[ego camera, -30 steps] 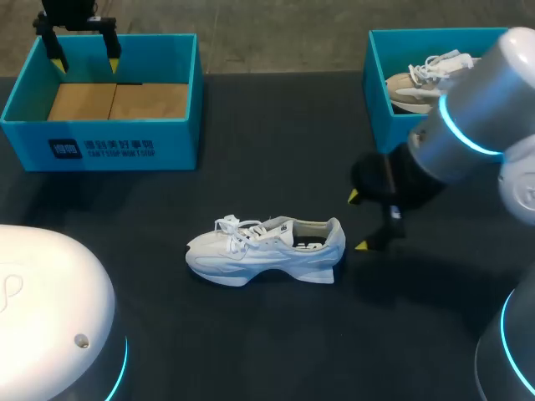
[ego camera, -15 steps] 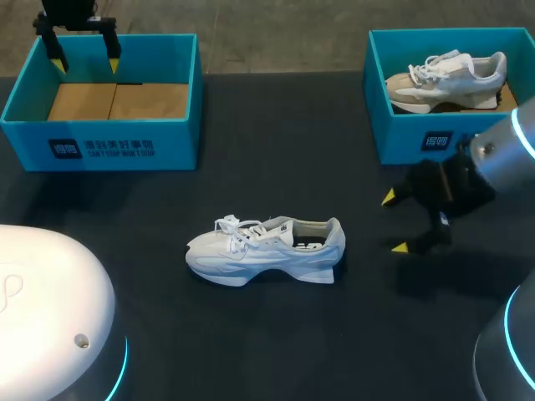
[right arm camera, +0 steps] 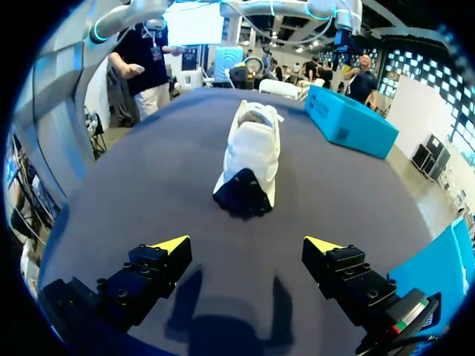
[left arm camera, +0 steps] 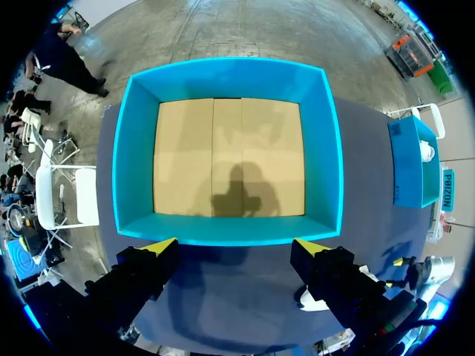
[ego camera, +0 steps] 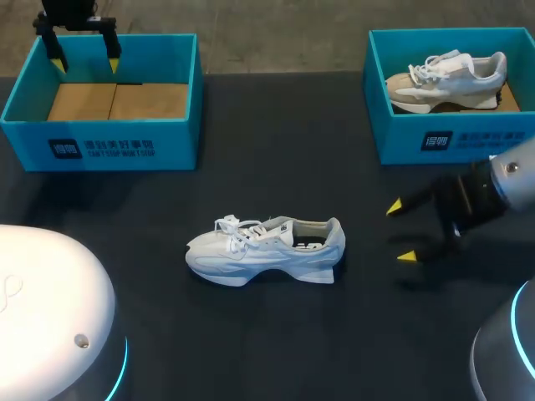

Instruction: Take the shoe out of the shoebox, open the shoe tongue, remove and reinsert the insole, then place the shoe into the shoebox

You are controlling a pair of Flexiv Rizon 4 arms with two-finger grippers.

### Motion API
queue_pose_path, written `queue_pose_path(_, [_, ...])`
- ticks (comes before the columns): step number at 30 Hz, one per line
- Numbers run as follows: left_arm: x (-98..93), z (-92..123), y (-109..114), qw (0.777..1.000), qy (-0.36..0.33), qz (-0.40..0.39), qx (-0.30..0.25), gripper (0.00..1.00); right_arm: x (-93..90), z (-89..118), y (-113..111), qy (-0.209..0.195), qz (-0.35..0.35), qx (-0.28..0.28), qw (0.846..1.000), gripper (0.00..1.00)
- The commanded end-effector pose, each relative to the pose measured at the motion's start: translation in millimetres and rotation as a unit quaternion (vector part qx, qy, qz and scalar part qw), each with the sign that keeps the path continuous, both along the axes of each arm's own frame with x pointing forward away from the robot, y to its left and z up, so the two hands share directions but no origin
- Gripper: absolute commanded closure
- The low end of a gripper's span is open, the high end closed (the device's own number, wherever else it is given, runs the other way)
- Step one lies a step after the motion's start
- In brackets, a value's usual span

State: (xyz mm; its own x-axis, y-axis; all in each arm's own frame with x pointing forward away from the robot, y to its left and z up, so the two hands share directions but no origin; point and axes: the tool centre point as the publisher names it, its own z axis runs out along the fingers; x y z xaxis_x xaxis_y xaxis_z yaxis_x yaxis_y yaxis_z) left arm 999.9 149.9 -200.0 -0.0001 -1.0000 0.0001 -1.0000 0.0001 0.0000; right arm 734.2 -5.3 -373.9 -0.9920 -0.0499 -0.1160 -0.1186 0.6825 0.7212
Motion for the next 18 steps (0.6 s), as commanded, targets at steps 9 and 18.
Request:
queue_pose_path(9, [0.1,0.0,0.0,1.0,0.0,0.0,0.0,0.0,1.6,-4.2,4.4,0.002,-0.011,-0.008,1.0,0.0])
queue_pose_path(18, [0.1,0.0,0.0,1.0,0.0,0.0,0.0,0.0,1.6,-4.2,4.4,0.002,-0.011,-0.008,1.0,0.0])
